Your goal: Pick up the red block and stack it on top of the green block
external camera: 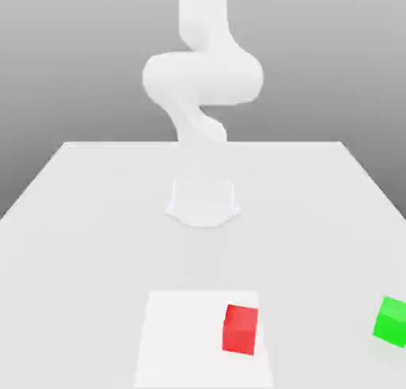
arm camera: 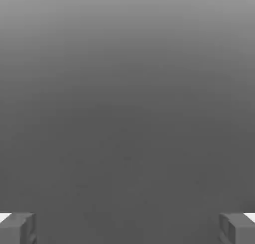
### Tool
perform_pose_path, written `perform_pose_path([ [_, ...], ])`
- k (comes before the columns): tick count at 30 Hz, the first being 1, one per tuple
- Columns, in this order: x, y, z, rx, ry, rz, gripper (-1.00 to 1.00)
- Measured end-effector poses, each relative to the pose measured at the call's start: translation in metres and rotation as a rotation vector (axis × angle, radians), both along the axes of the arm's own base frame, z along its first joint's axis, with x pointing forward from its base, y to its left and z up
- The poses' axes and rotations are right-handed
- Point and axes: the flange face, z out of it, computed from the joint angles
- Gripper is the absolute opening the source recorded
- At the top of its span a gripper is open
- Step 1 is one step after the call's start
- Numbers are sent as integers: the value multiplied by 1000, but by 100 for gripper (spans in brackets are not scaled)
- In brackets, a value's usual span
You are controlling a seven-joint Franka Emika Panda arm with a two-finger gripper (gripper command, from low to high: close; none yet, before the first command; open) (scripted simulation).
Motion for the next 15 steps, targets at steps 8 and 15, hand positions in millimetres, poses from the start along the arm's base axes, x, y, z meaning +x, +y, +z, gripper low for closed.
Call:
perform_pose_path([
  [8, 72, 21, -169, 24, 265, -63, 0],
  [15, 77, 36, -320, 46, 492, -116, 0],
])
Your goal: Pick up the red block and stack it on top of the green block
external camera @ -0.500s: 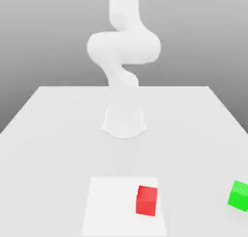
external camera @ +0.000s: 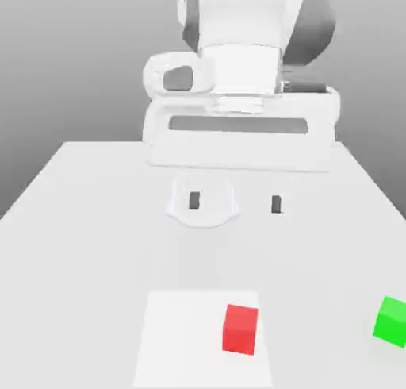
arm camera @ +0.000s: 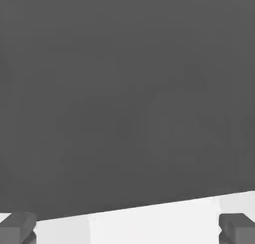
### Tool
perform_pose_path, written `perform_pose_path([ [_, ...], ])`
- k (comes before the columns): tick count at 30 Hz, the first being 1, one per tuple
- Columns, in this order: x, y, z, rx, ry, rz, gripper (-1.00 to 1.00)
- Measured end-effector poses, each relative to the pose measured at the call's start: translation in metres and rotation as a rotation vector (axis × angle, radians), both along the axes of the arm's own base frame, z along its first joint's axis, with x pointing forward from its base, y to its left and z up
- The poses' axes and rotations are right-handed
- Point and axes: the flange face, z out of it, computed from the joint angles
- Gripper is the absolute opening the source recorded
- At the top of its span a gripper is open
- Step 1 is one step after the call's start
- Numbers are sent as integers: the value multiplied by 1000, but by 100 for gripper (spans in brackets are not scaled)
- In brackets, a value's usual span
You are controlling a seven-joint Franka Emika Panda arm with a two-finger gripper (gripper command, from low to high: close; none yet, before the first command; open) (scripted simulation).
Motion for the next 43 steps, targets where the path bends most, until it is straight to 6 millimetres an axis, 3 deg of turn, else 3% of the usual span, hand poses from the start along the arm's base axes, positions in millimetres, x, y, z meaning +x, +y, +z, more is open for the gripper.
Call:
perform_pose_path([
  [6, -34, 15, -118, 22, 193, -42, 0],
  [12, -41, 15, -191, 27, 223, -53, 0],
  [13, -41, 15, -197, 26, 223, -53, -100],
  [20, -41, 16, -197, 26, 222, -53, -100],
  [26, -40, 21, -139, 24, 223, -36, -100],
  [31, -37, 141, -119, -17, 227, 321, -100],
  [35, -60, 240, -106, -48, 224, 605, -100],
  [37, -68, 267, -122, -57, 221, 679, -100],
  [39, -71, 273, -147, -59, 220, 698, -100],
  [40, -72, 274, -157, -59, 221, 702, 100],
  [43, -72, 274, -157, -59, 221, 702, 100],
])
